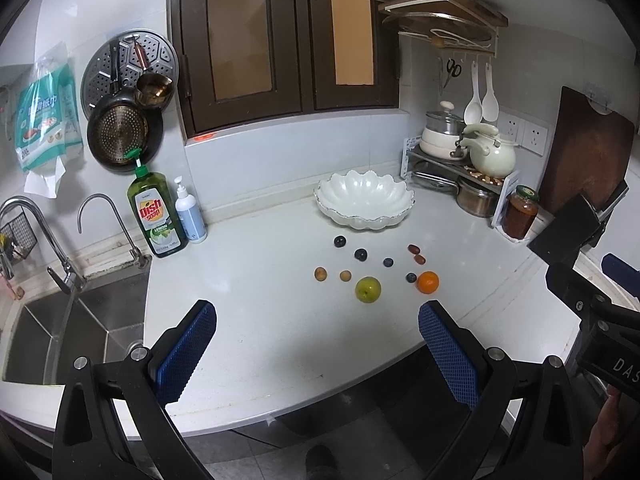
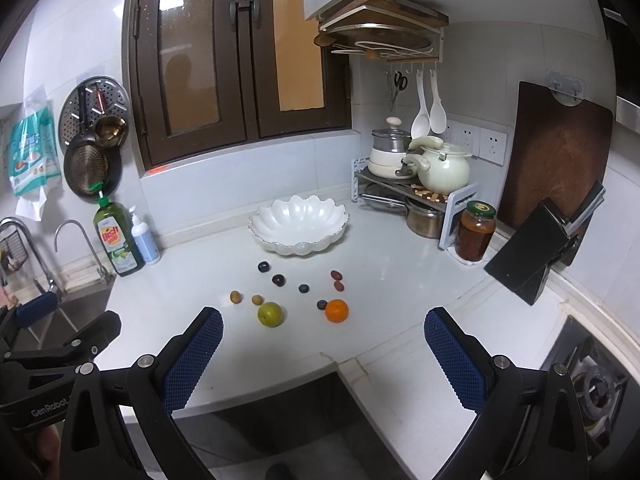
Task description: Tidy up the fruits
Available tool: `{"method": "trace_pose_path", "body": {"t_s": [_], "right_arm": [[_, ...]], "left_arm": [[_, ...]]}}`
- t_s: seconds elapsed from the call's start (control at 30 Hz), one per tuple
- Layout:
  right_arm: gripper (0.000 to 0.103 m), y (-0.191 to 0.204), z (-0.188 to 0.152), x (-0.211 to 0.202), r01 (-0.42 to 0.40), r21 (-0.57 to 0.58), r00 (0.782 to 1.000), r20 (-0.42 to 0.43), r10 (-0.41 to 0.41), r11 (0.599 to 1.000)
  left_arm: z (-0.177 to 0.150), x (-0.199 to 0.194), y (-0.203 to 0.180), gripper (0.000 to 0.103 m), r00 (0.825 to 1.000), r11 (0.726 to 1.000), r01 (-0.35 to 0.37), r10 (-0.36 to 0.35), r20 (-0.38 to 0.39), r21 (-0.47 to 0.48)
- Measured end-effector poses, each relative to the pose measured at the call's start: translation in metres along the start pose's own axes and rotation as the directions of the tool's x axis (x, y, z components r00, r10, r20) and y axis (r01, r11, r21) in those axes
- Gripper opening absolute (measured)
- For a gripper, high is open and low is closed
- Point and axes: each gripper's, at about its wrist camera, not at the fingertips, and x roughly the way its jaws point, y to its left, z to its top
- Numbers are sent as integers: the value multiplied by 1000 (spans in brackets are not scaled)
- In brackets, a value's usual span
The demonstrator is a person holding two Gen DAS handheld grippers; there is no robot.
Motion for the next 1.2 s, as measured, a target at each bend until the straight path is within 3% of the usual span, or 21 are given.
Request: {"method": "trace_pose_path", "body": {"t_s": [1.2], "right_arm": [[102,-13,-1,-2,0,17,1000,3,0,1000]], "left_arm": [[-1,-6,-13,103,1000,1000,0,0,9,3]]}}
